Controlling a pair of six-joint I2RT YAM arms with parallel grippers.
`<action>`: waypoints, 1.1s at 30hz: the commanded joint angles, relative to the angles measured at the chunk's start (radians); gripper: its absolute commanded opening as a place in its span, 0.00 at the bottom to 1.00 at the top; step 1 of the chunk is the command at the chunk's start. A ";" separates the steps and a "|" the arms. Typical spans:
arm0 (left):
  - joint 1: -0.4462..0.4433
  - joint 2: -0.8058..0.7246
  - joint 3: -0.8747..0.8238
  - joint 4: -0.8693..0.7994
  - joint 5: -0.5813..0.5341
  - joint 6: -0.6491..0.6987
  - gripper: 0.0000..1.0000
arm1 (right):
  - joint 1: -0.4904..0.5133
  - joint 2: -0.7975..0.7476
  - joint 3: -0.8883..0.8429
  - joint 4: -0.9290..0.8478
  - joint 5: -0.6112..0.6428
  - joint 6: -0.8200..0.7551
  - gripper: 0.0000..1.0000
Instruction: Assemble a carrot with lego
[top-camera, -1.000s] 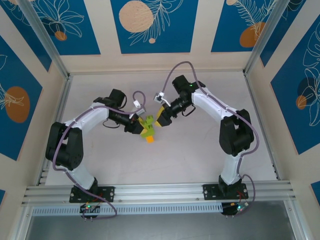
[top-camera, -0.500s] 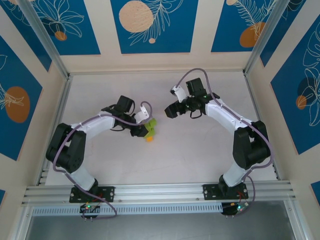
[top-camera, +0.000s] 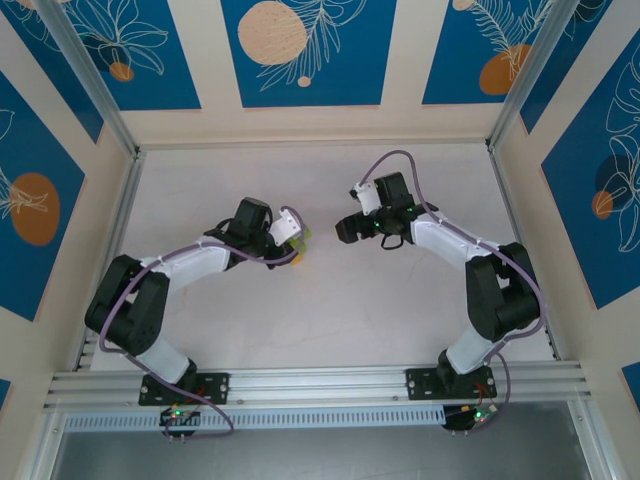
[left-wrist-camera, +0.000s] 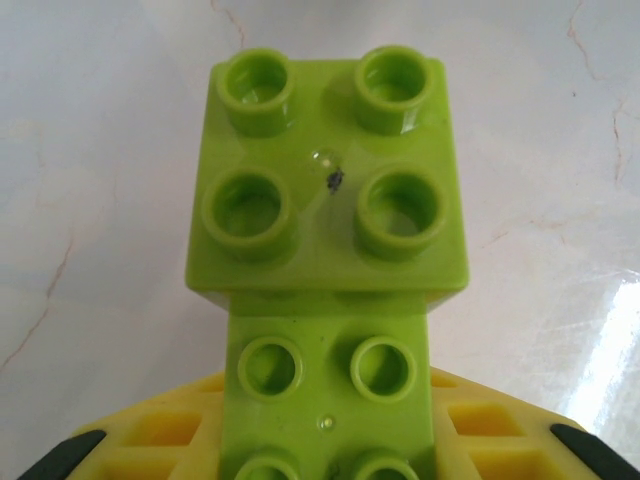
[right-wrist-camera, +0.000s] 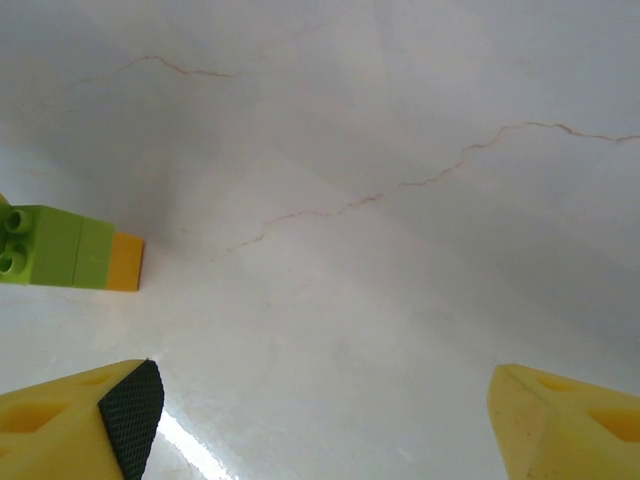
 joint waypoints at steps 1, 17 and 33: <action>-0.014 0.012 0.023 0.029 -0.010 -0.013 0.26 | -0.005 -0.025 -0.011 0.026 0.004 0.023 0.85; -0.015 0.046 0.096 -0.092 0.070 0.002 0.99 | 0.001 -0.007 0.013 0.010 -0.030 0.030 0.85; 0.062 -0.015 0.212 -0.181 -0.058 0.056 0.99 | 0.028 0.000 -0.022 0.015 -0.038 0.033 0.85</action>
